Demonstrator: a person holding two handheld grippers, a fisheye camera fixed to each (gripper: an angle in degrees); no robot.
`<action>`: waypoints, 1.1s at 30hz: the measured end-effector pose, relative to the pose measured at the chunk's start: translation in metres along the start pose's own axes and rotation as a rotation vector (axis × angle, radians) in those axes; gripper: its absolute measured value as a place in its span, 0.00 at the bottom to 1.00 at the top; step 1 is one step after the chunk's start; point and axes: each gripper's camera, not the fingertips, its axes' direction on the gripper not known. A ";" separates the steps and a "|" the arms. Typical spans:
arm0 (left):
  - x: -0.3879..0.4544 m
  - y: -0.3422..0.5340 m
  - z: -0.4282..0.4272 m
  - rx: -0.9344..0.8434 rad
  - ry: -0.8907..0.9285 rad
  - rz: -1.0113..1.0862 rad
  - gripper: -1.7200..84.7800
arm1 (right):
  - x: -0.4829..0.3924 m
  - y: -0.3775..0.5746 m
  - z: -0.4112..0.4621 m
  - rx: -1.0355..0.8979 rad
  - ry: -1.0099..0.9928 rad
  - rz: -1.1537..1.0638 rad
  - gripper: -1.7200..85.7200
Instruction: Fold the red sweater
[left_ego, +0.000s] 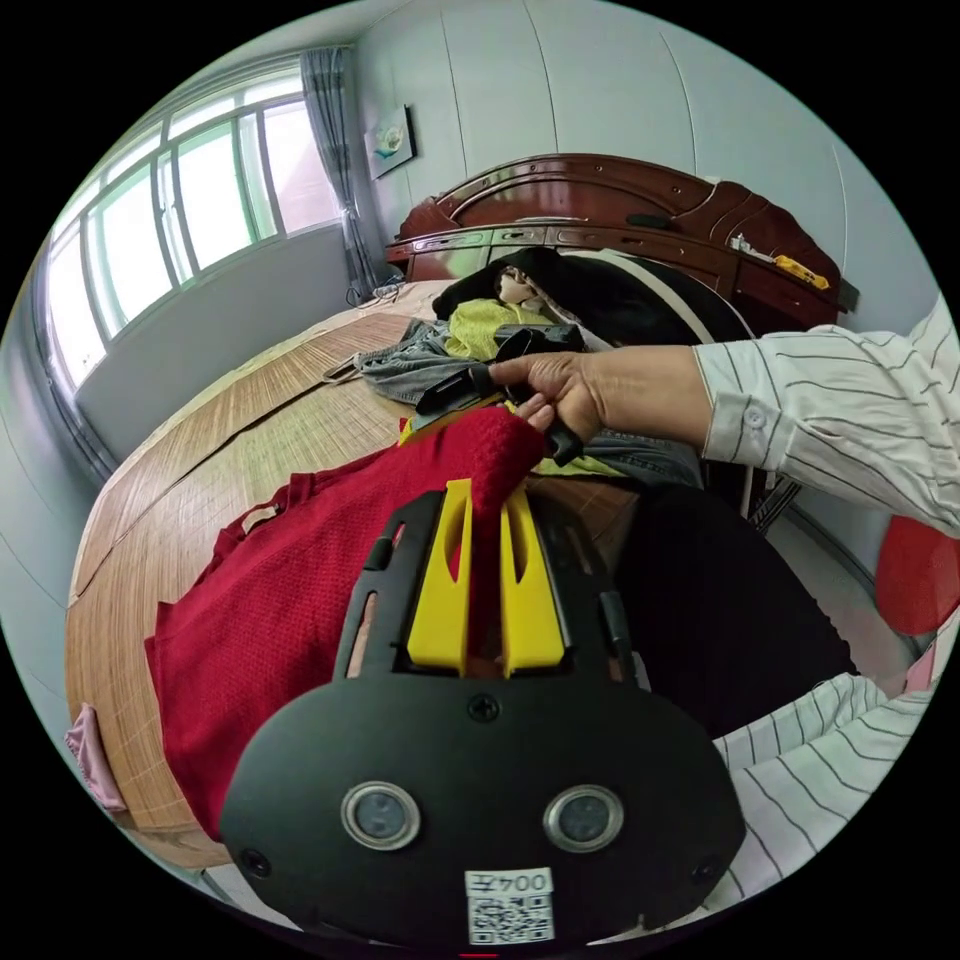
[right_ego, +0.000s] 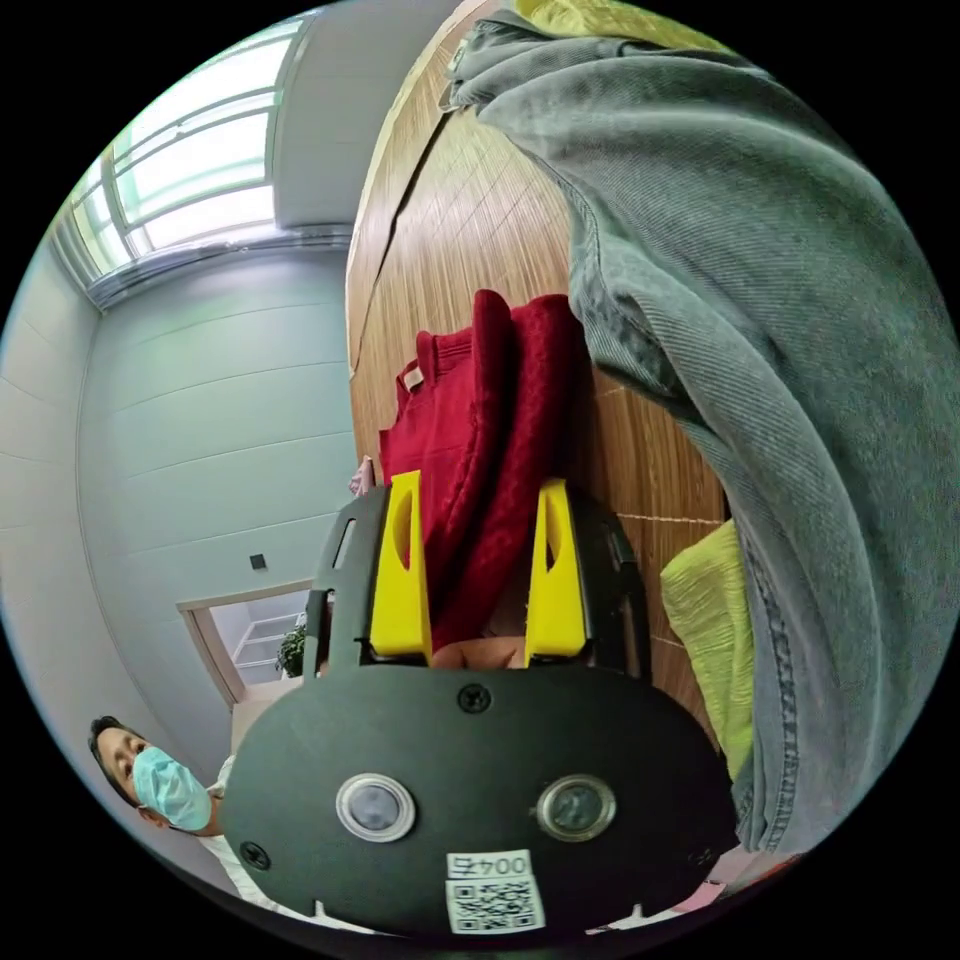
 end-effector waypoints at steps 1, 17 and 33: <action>-0.005 0.001 -0.002 0.000 0.006 -0.013 0.02 | -0.006 -0.005 0.004 0.010 0.019 0.004 0.13; -0.248 0.132 -0.173 0.289 0.160 -0.644 0.03 | -0.300 -0.001 0.140 0.091 0.307 -0.228 0.10; -0.462 0.363 -0.222 0.446 0.262 -1.209 0.04 | -0.450 -0.022 0.459 -0.014 0.708 -0.312 0.09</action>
